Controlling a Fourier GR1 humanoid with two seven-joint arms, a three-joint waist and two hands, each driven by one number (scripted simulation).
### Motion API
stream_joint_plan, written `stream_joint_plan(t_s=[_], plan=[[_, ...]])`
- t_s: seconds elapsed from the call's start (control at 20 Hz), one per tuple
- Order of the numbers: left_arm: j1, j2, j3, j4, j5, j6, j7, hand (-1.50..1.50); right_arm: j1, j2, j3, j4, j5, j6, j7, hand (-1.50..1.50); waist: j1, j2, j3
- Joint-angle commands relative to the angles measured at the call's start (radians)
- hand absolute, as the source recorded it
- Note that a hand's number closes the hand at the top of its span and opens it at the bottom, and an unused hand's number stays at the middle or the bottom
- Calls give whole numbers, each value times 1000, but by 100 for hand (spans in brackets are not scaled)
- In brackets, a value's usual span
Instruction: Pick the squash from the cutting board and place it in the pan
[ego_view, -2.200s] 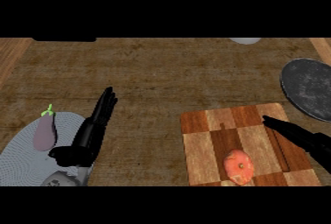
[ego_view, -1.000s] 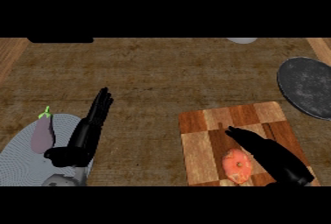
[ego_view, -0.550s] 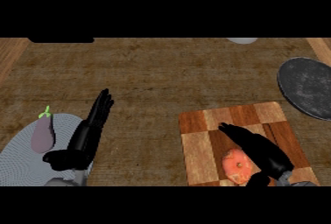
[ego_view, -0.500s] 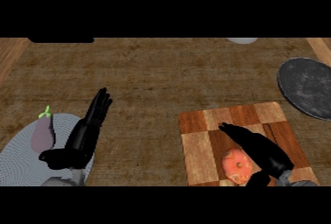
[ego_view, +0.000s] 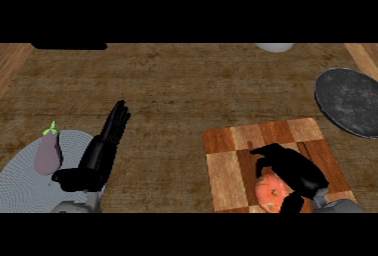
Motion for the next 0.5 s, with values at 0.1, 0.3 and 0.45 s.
stream_joint_plan(t_s=[0.1,0.3,0.45], plan=[[1,-3,19,-21,7,-29,17,0,-38,46,0,147,65,-95,-74,150,4,14,15],[-31,-16,29,11,-6,-34,24,0,37,57,-14,41,96,-194,-82,150,-3,13,15],[56,-17,7,-59,-15,-24,0,0,17,39,-99,-99,55,-177,-37,150,-1,10,15]])
